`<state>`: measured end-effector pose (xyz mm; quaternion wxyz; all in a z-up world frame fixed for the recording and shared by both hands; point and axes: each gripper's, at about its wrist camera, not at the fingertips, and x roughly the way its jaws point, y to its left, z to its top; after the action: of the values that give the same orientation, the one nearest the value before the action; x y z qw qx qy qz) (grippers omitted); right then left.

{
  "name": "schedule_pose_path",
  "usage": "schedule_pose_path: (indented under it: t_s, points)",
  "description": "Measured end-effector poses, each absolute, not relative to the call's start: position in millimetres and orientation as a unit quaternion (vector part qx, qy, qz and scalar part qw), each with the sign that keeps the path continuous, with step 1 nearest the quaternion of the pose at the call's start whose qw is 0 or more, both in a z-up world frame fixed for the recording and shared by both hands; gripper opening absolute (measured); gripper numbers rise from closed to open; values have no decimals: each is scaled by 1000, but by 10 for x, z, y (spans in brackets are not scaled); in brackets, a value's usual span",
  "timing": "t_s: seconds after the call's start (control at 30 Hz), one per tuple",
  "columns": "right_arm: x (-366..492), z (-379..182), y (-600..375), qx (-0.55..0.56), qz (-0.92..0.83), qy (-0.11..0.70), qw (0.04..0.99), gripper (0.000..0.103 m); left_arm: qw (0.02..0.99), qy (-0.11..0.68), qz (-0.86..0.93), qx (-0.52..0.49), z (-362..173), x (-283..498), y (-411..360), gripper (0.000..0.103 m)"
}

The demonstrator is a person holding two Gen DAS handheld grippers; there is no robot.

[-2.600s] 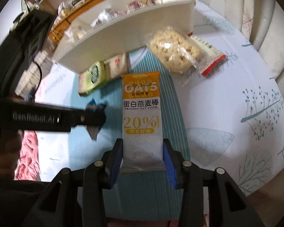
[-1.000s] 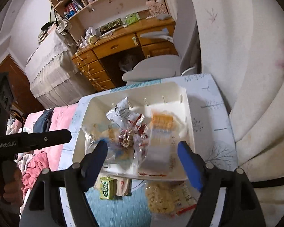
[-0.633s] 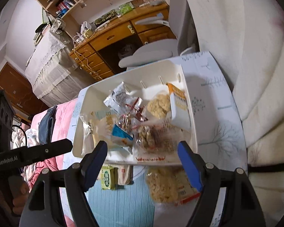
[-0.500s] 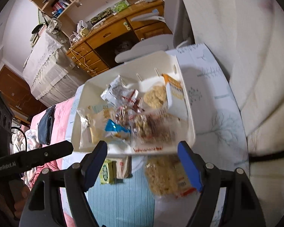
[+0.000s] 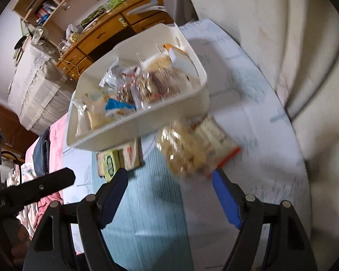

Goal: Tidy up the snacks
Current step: 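Move left tool to the clear puffed-snack bag while right tool reaches the LIPO packet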

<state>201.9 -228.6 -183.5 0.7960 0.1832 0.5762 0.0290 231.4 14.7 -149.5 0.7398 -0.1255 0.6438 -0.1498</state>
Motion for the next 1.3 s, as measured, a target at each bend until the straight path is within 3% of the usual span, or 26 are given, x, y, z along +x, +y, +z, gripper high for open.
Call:
schedule_pose_path:
  t_s: [0.67,1.3]
  points:
    - [1184,-1798,-1893,72,-40,556,827,77,718,655,-191,-136,-1689,1812,348,72]
    - [1594,-2034,-2296,-33,45,584,810,77,727,650,-122,-185,-1729,2137,-134,72]
